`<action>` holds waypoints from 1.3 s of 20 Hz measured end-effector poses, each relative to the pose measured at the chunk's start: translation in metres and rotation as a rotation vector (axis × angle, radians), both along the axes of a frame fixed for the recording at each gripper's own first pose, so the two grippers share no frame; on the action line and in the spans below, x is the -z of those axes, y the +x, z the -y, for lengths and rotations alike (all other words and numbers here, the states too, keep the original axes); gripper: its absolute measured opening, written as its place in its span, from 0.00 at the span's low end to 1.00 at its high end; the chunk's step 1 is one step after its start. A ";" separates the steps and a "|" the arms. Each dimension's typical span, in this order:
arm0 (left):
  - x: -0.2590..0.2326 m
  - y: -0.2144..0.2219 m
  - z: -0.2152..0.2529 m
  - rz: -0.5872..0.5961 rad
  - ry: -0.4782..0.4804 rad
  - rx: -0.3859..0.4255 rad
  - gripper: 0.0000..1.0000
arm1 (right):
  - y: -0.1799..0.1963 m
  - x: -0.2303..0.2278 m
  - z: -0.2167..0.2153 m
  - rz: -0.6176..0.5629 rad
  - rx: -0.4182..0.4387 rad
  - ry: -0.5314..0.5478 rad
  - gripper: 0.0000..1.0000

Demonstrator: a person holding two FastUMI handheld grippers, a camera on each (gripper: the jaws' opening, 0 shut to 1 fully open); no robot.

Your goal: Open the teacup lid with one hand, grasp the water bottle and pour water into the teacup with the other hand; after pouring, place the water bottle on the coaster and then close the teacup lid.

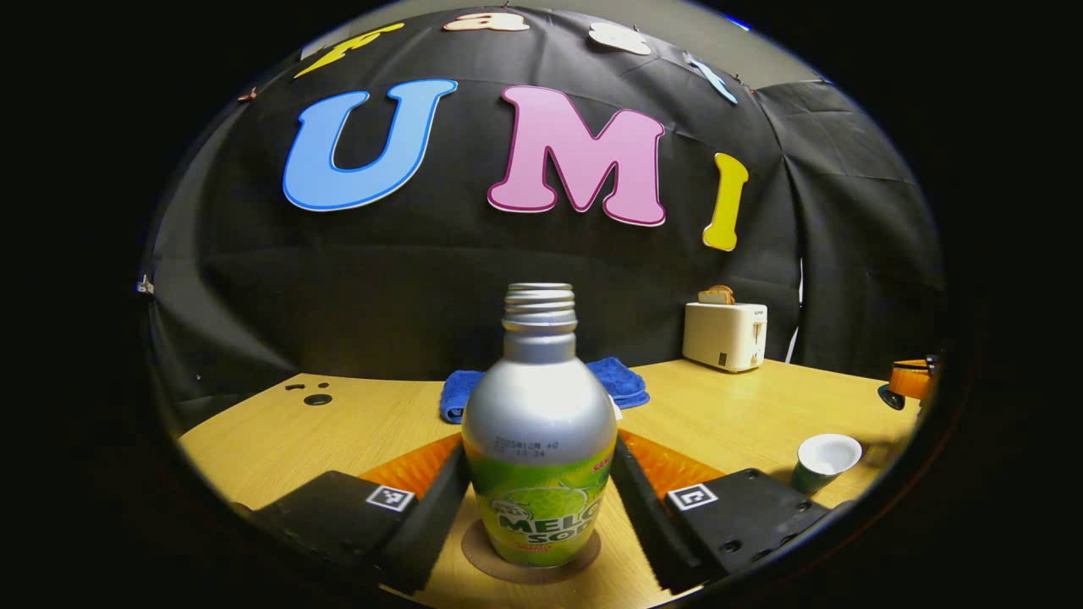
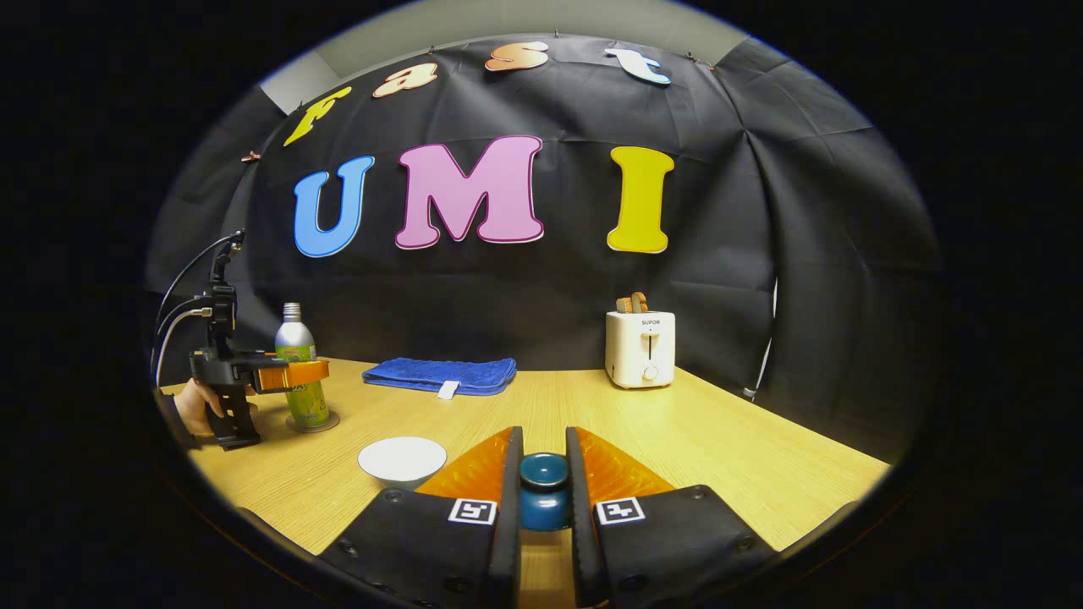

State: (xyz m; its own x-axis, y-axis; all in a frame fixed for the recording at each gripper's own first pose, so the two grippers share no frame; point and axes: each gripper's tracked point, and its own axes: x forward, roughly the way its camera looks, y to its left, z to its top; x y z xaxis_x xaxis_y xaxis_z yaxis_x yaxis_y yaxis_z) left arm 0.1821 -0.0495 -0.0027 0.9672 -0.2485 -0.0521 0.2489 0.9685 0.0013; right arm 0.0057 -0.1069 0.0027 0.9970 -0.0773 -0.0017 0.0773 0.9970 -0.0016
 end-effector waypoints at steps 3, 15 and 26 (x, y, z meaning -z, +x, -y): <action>0.002 -0.009 0.000 -0.026 -0.005 0.010 0.96 | 0.000 0.000 -0.001 0.000 0.000 0.000 0.28; -0.001 -0.083 -0.030 0.035 0.010 -0.035 0.96 | 0.000 0.000 -0.004 -0.001 -0.019 0.000 0.28; -0.002 -0.106 -0.064 0.060 -0.015 -0.106 0.97 | 0.026 -0.017 -0.050 0.002 -0.137 0.014 0.28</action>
